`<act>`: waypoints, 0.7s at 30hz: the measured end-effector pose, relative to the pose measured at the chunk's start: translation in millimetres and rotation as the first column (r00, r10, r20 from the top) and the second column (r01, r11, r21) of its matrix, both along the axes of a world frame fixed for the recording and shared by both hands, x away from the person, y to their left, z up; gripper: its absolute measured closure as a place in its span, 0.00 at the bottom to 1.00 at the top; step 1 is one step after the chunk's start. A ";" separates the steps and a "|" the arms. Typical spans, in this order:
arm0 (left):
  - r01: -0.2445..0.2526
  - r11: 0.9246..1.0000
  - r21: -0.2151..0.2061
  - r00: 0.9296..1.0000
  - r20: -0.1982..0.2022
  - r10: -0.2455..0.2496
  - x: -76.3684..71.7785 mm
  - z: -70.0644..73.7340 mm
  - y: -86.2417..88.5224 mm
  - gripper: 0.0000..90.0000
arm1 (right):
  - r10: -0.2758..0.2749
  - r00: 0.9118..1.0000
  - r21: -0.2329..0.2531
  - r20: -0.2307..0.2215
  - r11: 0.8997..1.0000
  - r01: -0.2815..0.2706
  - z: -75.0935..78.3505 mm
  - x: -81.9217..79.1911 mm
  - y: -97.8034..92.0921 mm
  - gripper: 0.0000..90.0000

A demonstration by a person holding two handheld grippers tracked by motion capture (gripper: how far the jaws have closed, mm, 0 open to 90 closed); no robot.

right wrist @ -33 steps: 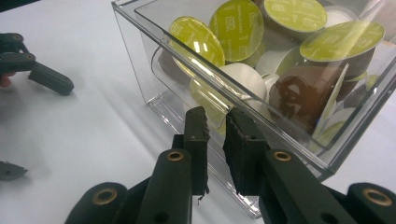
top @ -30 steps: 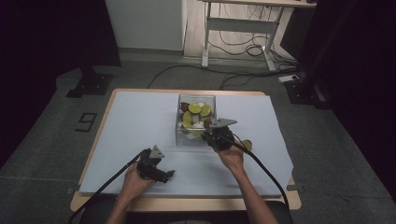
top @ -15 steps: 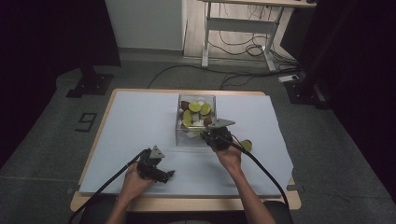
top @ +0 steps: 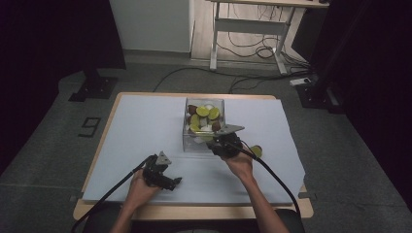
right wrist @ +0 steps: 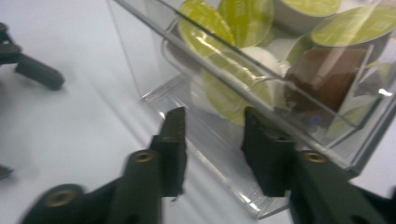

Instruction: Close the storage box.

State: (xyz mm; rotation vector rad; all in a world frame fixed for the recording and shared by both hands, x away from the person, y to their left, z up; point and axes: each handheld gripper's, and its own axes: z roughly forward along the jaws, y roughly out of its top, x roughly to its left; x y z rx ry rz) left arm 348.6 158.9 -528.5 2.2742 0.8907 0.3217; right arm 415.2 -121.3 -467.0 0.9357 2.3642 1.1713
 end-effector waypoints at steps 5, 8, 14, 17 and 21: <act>0.000 1.000 0.000 1.000 0.000 0.000 0.0 -0.1 -0.1 0.00 | 0.020 1.000 -0.035 -0.017 0.999 -0.020 1.4 -3.4 -1.5 0.47; -0.001 1.000 0.000 1.000 0.000 0.001 -0.1 -0.1 -0.1 0.00 | 0.023 1.000 -0.060 -0.018 0.998 -0.024 1.8 -6.1 -3.5 0.43; -0.001 1.000 0.000 1.000 0.000 0.001 0.0 -0.1 -0.1 0.00 | 0.035 0.999 -0.062 -0.028 0.997 -0.037 4.8 -11.3 -9.3 0.38; 0.001 1.000 0.002 1.000 0.000 -0.001 0.0 0.0 0.0 0.00 | 0.041 0.999 -0.067 -0.021 0.997 -0.042 7.1 -14.8 -12.7 0.37; 0.000 1.000 0.002 1.000 0.000 0.000 0.1 0.0 0.0 0.00 | 0.041 0.999 -0.069 -0.018 0.997 -0.042 10.0 -19.2 -16.5 0.36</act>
